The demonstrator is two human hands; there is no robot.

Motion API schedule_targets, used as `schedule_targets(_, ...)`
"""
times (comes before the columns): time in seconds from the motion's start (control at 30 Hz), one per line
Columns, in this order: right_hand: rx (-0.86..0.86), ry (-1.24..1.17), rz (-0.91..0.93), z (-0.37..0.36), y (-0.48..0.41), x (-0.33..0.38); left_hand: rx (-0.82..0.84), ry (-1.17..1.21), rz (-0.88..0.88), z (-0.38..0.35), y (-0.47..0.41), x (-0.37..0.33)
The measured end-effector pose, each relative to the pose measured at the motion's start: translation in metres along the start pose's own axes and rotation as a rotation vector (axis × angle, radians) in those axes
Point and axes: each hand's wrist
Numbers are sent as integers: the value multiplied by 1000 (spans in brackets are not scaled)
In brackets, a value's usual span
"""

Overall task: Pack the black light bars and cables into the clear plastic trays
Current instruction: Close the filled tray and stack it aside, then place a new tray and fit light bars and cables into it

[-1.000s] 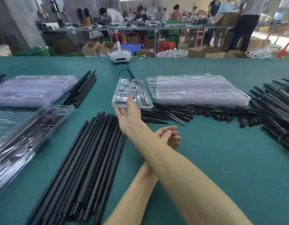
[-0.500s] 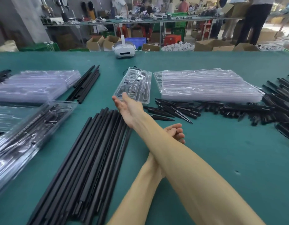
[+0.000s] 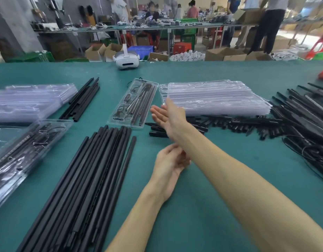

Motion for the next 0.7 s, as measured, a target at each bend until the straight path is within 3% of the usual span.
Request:
schedule_targets(0.23, -98, 362, -46, 87, -28, 44, 60, -58, 5, -6, 0, -1)
schedule_targets(0.43, -169, 397, 6, 105, -41, 51, 65, -76, 9, -6, 2, -2)
schedule_targets(0.7, -92, 429, 113, 98, -11, 44, 75, -46, 4, -3, -3, 0)
Point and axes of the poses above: each hand's wrist, its own y-axis away from the middle knuckle, its own z-axis out of the back of the hand, x = y × z, and after that the axes turned 11 degrees about z, right-handed
